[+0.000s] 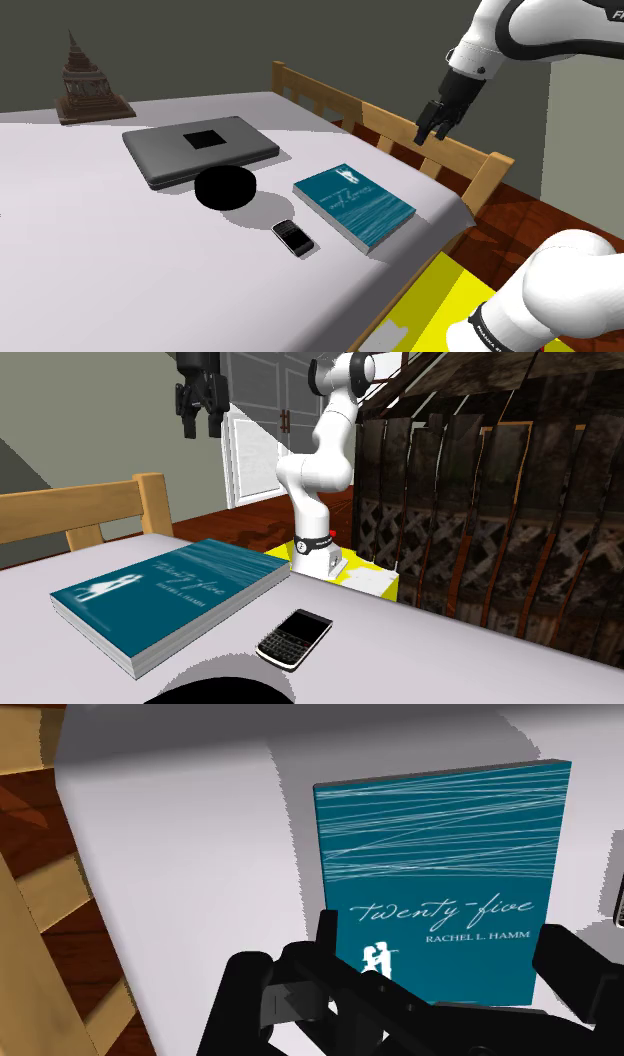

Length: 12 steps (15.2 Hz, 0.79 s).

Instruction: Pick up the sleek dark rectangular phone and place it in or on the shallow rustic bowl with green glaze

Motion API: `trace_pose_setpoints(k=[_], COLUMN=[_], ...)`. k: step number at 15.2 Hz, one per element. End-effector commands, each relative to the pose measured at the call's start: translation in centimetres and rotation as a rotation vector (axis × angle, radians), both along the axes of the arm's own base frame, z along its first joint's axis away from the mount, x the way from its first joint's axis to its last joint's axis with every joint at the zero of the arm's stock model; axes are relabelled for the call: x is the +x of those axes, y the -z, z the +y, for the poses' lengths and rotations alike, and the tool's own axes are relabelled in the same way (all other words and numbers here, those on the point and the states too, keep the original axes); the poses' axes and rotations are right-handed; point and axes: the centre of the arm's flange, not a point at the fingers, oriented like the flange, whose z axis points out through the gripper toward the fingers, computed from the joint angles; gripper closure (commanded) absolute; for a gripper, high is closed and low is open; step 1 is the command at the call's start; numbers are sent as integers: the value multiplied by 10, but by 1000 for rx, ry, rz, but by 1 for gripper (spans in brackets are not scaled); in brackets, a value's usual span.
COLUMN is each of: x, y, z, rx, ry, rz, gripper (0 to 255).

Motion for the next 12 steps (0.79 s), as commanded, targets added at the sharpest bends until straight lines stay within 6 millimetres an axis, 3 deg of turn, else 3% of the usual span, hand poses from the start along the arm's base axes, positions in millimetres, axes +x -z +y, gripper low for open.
trace_pose_setpoints(k=[1,12], x=[0,47], y=[0,78], z=[0,117], rx=[0,-28], ry=[0,-104], rz=[0,22], gripper=[0,0])
